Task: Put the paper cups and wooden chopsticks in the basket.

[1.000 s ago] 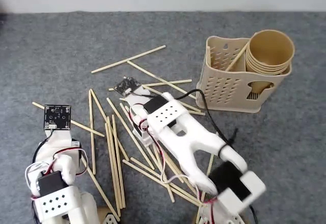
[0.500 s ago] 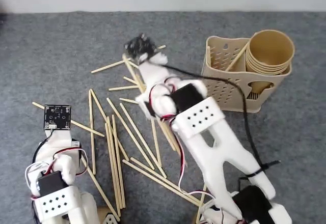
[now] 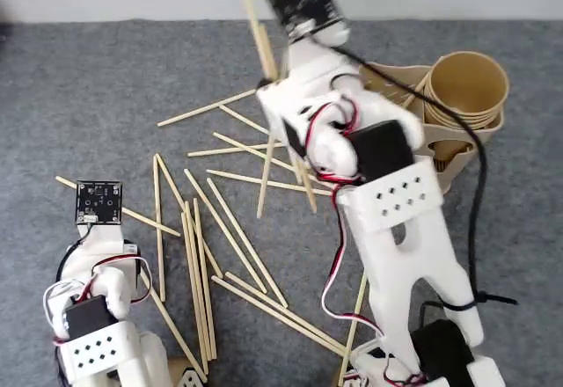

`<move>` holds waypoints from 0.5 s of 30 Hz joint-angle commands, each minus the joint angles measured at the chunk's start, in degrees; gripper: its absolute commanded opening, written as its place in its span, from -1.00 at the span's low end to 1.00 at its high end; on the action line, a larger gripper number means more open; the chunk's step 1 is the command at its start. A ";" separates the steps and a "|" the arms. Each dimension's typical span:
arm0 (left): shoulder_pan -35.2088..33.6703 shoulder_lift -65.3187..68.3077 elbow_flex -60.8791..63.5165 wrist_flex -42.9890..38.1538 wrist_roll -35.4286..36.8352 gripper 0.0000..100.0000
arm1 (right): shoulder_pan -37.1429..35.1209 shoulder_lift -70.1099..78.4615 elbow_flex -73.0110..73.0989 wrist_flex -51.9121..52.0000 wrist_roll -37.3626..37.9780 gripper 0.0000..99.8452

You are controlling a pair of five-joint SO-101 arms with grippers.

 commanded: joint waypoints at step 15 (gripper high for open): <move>-0.26 -0.62 -0.48 -1.14 0.35 -0.81 | 15.34 -2.77 -11.52 -12.88 4.04 -0.98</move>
